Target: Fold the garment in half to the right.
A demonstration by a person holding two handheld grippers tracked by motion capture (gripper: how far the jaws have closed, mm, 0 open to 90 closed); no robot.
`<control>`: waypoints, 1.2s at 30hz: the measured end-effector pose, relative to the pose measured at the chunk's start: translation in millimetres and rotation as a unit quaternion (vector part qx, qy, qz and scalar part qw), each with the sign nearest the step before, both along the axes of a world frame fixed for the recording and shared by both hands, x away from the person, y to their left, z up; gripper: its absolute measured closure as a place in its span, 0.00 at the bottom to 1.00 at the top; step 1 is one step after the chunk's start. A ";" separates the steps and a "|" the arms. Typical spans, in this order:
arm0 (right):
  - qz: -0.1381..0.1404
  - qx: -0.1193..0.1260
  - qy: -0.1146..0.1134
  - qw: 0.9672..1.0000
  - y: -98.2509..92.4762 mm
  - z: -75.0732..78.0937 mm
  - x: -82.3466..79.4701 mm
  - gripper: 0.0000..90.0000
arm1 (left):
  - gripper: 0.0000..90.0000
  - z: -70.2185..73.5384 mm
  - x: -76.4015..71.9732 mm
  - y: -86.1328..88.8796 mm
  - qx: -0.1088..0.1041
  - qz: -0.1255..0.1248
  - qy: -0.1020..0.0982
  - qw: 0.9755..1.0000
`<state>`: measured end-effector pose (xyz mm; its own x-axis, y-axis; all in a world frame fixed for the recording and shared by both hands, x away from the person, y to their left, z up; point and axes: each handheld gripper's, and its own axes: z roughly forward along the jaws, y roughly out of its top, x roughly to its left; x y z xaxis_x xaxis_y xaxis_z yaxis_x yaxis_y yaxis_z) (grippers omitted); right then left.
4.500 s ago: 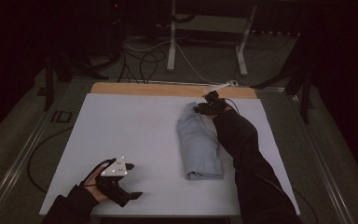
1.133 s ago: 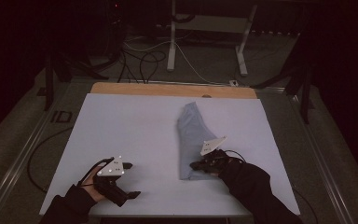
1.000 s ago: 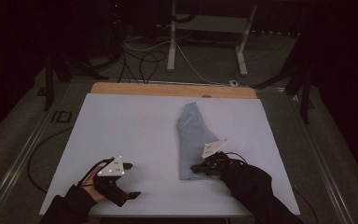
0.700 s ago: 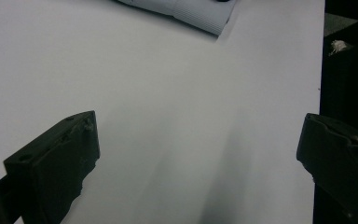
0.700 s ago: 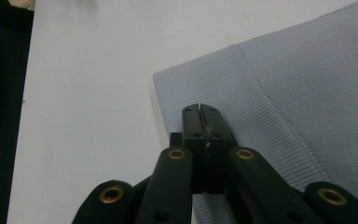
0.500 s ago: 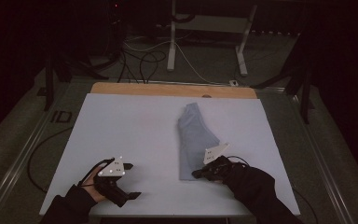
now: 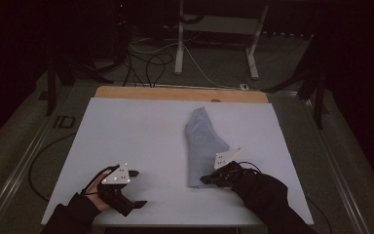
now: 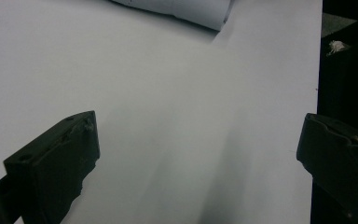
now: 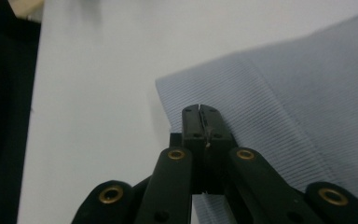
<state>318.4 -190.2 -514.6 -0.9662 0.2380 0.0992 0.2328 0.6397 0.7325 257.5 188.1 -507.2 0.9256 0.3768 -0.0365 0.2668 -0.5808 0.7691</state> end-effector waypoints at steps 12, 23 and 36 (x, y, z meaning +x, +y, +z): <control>-0.049 0.041 -0.022 0.998 -4.9 17.4 5.5 0.83 | 0.00 0.8 -0.2 0.0 0.001 -0.003 -0.002 1.000; -0.077 0.049 -0.024 0.996 -4.8 23.5 9.7 0.26 | 0.00 2.2 -0.3 0.2 0.000 -0.005 -0.001 1.000; -0.087 0.074 -0.039 0.993 -11.9 29.1 11.7 0.09 | 0.00 14.4 1.3 4.2 0.000 -0.003 -0.007 1.000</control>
